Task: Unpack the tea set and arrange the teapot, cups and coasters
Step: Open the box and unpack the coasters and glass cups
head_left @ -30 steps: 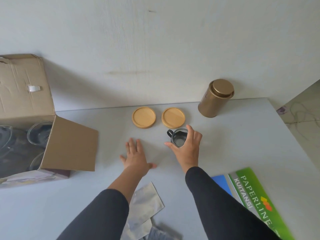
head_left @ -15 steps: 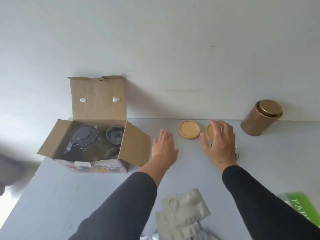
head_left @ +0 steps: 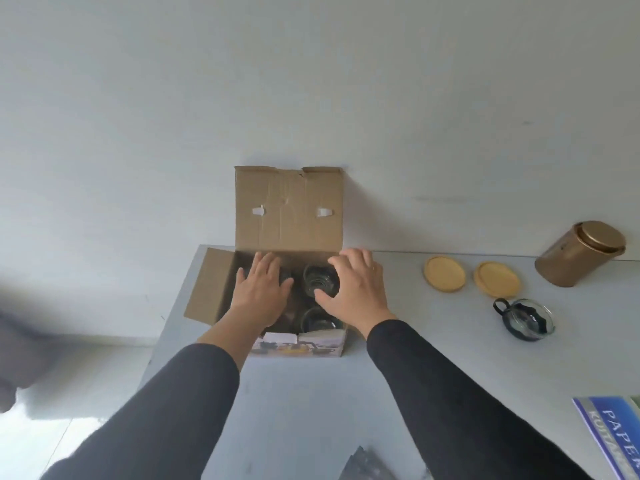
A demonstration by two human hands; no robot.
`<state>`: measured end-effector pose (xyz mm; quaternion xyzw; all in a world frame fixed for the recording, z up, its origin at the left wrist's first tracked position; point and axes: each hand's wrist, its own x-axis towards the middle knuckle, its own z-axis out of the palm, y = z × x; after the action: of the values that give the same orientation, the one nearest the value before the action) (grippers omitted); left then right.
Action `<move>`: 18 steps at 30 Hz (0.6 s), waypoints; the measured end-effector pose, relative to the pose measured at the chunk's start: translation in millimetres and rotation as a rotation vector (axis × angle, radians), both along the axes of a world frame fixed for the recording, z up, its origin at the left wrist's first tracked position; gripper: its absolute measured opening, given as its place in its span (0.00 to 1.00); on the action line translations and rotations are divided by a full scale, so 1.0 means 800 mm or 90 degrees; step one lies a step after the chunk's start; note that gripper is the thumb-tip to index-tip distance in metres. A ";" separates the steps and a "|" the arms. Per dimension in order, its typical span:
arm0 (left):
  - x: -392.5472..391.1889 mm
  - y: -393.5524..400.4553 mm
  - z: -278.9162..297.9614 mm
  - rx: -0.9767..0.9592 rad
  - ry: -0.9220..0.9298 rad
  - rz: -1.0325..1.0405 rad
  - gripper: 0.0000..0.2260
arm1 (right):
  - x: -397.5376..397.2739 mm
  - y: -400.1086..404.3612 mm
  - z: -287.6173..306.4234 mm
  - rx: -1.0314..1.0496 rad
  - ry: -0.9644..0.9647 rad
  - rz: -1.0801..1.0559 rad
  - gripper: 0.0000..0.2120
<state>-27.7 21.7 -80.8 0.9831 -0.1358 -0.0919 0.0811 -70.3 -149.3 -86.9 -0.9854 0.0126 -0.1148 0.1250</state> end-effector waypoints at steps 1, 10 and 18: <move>0.002 0.010 -0.003 -0.005 0.013 -0.003 0.25 | 0.004 0.010 -0.004 -0.029 0.036 -0.025 0.29; 0.000 0.021 -0.016 -0.008 0.006 -0.038 0.25 | 0.031 0.031 -0.022 -0.119 0.240 -0.147 0.43; 0.003 0.022 -0.021 -0.001 0.001 -0.043 0.25 | 0.041 0.032 -0.026 -0.010 0.211 -0.202 0.42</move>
<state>-25.4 39.0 -97.7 0.9778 -0.1693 -0.0956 0.0788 -37.7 -123.7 -107.5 -0.9774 0.1872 0.0302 0.0938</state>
